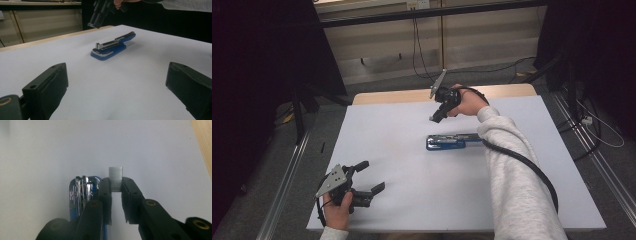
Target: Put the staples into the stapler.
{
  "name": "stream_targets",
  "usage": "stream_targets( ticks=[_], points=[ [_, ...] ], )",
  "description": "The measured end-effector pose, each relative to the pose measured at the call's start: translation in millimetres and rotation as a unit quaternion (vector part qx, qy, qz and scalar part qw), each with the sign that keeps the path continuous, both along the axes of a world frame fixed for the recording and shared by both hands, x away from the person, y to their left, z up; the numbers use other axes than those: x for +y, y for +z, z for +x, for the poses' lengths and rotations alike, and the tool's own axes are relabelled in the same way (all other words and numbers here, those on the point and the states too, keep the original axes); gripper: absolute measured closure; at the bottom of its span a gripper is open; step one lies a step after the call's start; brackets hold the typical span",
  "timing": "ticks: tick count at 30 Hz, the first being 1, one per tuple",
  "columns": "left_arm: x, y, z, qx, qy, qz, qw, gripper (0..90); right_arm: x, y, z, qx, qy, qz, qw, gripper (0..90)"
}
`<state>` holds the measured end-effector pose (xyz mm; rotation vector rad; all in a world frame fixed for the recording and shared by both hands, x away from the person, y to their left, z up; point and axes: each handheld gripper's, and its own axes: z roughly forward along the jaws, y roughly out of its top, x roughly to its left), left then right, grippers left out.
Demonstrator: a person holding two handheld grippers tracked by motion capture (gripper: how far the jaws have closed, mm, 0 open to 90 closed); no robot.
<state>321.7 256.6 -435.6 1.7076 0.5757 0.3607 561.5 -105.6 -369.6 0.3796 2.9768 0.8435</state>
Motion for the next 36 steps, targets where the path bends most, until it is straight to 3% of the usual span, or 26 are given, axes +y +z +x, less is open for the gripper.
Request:
stream_targets(
  ticks=[25,34,36],
  points=[
    [-1.5,-0.7,1.4,0.001,-0.001,-0.001,1.0,4.2,-0.2,3.0,-9.8,-0.001,0.016,-0.006,0.9999,78.4],
    [-0.8,-0.2,2.3,-0.006,0.0,0.009,0.9999,4.2,2.7,4.4,-18.6,0.005,0.019,-0.009,0.9998,78.4],
    [-1.8,-0.5,1.5,0.003,-0.002,0.005,1.0,4.2,3.2,4.4,-20.3,0.006,0.021,-0.007,0.9997,78.4]
  ],
)
